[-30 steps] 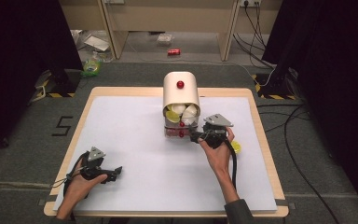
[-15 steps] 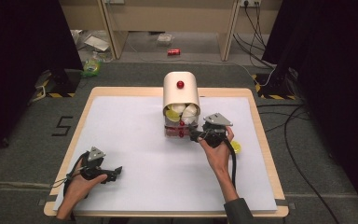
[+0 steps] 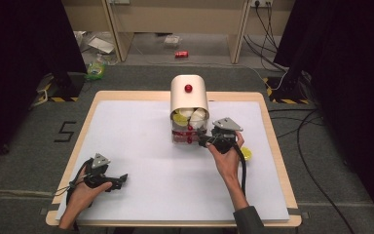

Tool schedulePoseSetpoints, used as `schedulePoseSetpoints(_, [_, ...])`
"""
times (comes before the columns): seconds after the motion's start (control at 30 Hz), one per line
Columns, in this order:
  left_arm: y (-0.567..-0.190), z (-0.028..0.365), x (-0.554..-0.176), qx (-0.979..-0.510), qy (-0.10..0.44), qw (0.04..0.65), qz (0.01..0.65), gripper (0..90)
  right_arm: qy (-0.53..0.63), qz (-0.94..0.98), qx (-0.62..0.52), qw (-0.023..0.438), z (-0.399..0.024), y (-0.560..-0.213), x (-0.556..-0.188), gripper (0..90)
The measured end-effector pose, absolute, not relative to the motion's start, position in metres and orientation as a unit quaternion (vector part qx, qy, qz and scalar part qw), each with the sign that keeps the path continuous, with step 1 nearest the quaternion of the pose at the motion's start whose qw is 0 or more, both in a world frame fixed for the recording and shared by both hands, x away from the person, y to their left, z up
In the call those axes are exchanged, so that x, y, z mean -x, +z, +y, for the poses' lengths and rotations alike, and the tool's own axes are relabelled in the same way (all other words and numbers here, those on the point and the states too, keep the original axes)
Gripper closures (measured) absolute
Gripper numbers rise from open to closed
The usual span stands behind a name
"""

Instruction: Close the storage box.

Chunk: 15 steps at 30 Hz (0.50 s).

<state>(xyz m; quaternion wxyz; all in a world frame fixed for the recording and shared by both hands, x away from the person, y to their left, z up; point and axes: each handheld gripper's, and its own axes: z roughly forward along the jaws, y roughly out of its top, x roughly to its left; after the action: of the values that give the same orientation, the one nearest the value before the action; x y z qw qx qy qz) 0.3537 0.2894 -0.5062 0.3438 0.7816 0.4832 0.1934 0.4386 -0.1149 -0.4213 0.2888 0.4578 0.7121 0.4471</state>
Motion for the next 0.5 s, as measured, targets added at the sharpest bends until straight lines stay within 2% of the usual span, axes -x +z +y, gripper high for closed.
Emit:
schedulePoseSetpoints(0.33, [-0.5062,0.2894,-0.3537,-0.782,0.193,0.344,0.483,0.0,0.449,0.71,-0.46,0.288,-0.1146,-0.4214,-0.4399,15.8])
schedulePoseSetpoints(0.5, [-0.5062,0.2895,-0.3537,-0.782,0.193,0.344,0.483,0.0,0.445,0.714,-0.459,0.286,-0.114,-0.4234,-0.4384,20.6])
